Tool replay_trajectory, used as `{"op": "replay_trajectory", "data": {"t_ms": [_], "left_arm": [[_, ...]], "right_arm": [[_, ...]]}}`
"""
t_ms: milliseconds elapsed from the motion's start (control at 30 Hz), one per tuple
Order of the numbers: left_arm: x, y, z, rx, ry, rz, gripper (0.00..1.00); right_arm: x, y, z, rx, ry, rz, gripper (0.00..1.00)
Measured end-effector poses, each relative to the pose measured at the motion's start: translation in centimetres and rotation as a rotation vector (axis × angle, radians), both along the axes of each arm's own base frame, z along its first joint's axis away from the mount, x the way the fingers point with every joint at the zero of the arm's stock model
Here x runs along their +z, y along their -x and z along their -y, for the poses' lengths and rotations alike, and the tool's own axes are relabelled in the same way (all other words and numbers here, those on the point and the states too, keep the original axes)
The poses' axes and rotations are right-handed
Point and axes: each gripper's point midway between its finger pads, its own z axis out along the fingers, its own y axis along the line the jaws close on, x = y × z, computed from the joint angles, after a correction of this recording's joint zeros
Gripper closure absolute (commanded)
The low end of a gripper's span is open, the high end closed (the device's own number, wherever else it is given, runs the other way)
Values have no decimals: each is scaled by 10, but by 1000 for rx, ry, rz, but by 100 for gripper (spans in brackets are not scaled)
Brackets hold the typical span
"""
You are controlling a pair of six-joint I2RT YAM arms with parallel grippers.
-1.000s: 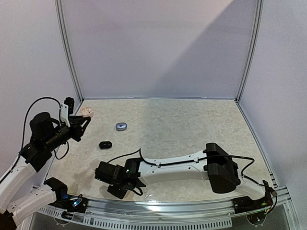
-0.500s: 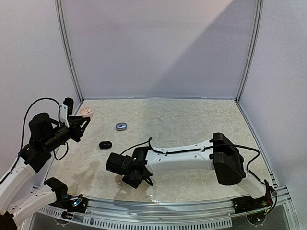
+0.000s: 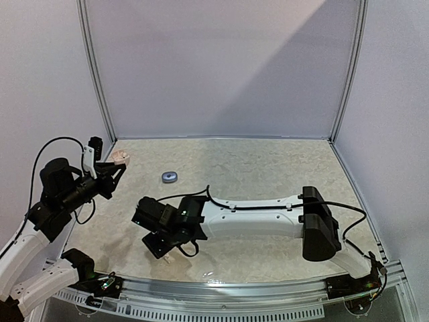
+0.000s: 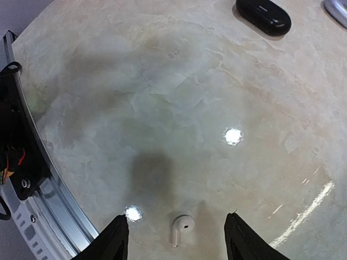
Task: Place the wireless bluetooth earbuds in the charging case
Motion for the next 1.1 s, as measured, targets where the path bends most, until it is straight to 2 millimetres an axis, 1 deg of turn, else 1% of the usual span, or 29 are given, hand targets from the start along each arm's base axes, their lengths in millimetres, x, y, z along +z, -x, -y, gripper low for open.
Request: {"op": "replay_trajectory", "data": {"t_ms": [67,133,233,267,367,400,567,700,867,1100], "left_arm": [[-1,-1,0,-1,-3,-2,100],[-2,-1,1,-1,-4,-8,100],[-3,-2,1,-5,-5,-12,100],[-4,-2,2,-7,-5,-12,100],[-4,-1,3,-13,-5,-15,100],[-4,-1,3,-14,-5,-15,100],[-5,-2,3,-15,-6,-19,100],[-6,-2,4,-15,-7,-22,100],[-8,-3,4,-18,-8,-28,100],[-10,-4,5,-18,-10,-33,100]], "right_arm": [[-10,4,-4,-5,-4,-26,34],[-27,7,-3,-9,18,-52,34],[-54,11,-1,-12,61,-83,42],[-58,11,-1,-20,65,-80,46],[-56,13,0,-28,67,-93,60],[-57,13,1,-35,72,-97,63],[-59,13,5,-52,90,-95,66],[-60,13,10,-52,111,-84,71],[-60,14,14,-46,135,-75,74],[-60,13,15,-33,144,-61,83]]}}
